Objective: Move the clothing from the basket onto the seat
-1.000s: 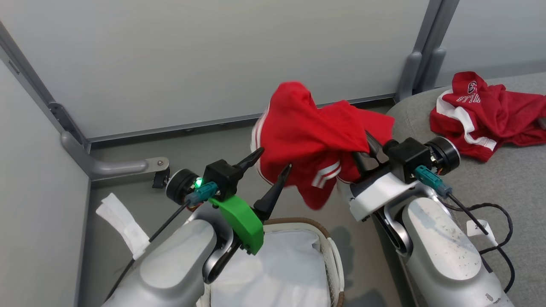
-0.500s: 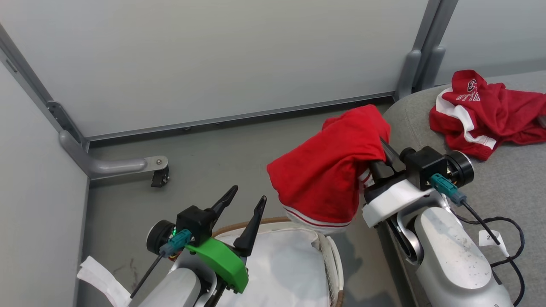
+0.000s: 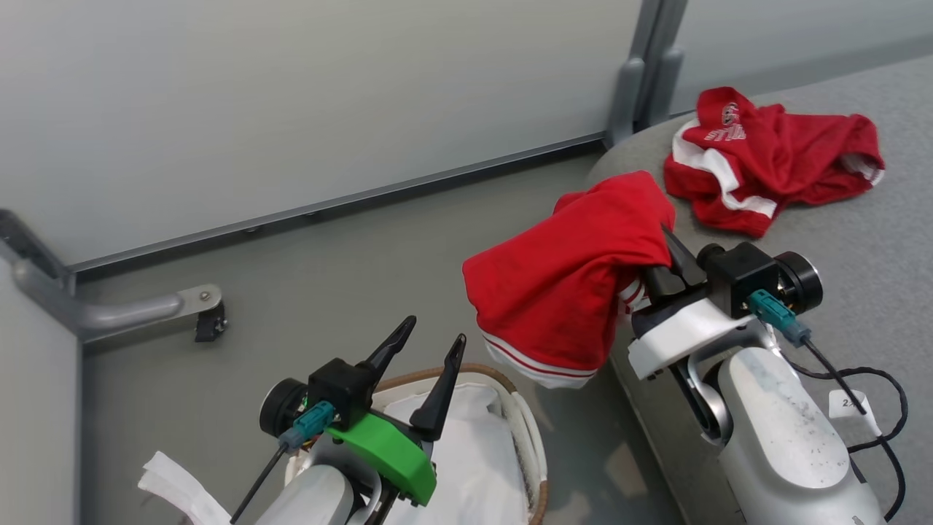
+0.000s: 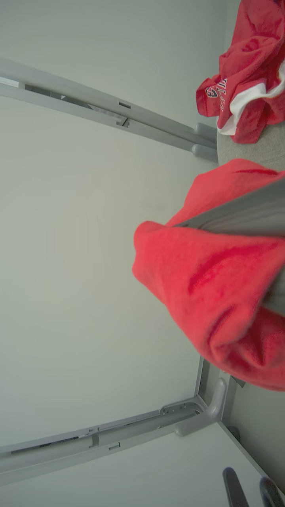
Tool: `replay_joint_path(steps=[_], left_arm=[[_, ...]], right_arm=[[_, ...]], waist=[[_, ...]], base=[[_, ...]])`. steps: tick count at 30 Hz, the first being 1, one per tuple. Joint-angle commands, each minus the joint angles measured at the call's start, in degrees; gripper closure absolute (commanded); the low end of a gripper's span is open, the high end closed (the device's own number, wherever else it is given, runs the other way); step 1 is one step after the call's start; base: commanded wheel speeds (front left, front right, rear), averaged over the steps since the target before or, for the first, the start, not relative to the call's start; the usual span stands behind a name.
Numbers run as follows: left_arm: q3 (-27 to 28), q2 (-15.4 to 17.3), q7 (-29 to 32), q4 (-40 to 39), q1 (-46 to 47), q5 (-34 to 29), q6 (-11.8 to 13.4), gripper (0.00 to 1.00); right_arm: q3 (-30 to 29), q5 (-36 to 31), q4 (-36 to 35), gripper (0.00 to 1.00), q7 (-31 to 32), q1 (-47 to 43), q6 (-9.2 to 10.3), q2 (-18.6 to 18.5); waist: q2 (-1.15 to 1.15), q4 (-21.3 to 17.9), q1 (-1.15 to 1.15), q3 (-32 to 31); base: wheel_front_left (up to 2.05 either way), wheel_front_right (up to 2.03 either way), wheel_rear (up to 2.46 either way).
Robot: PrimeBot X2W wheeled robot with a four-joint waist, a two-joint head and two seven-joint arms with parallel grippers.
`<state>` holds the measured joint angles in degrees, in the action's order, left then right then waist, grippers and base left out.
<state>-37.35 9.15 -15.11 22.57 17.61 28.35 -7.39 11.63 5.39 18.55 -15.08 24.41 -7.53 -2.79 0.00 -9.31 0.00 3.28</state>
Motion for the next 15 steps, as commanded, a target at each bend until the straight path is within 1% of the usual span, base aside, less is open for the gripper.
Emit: replay_joint_path(steps=[1,8,12,15], left_arm=[[0.27,-0.11,-0.05,-0.41,-0.17,-0.32,-0.17,0.0],[-0.43,-0.16,-0.05,-1.18,1.36,-1.12,-0.17,0.0],[-1.35,-0.26,-0.06,-1.42,1.94,-1.38,-0.18,0.0],[-2.04,-0.12,-0.06,-1.75,2.48,-1.47,-0.18,0.0]], right_arm=[[-0.63,-0.39,-0.32,1.0,-0.12,0.01,0.08,-0.21],[-4.61,-1.66,-1.14,1.0,-0.13,-1.52,0.08,-0.16],[-7.05,-2.09,-1.68,1.0,-0.13,-2.21,0.08,-0.15],[-8.91,-2.2,-1.88,1.0,-0.13,-2.63,0.08,-0.16]], waist=[[0.0,-6.55,0.0,1.8],[0.0,-14.27,0.0,3.8],[0.0,-17.01,0.0,4.77],[0.0,-18.12,0.0,5.54]], base=[[0.0,0.0,0.0],[0.0,0.0,0.0],[0.0,0.0,0.0],[0.0,0.0,0.0]])
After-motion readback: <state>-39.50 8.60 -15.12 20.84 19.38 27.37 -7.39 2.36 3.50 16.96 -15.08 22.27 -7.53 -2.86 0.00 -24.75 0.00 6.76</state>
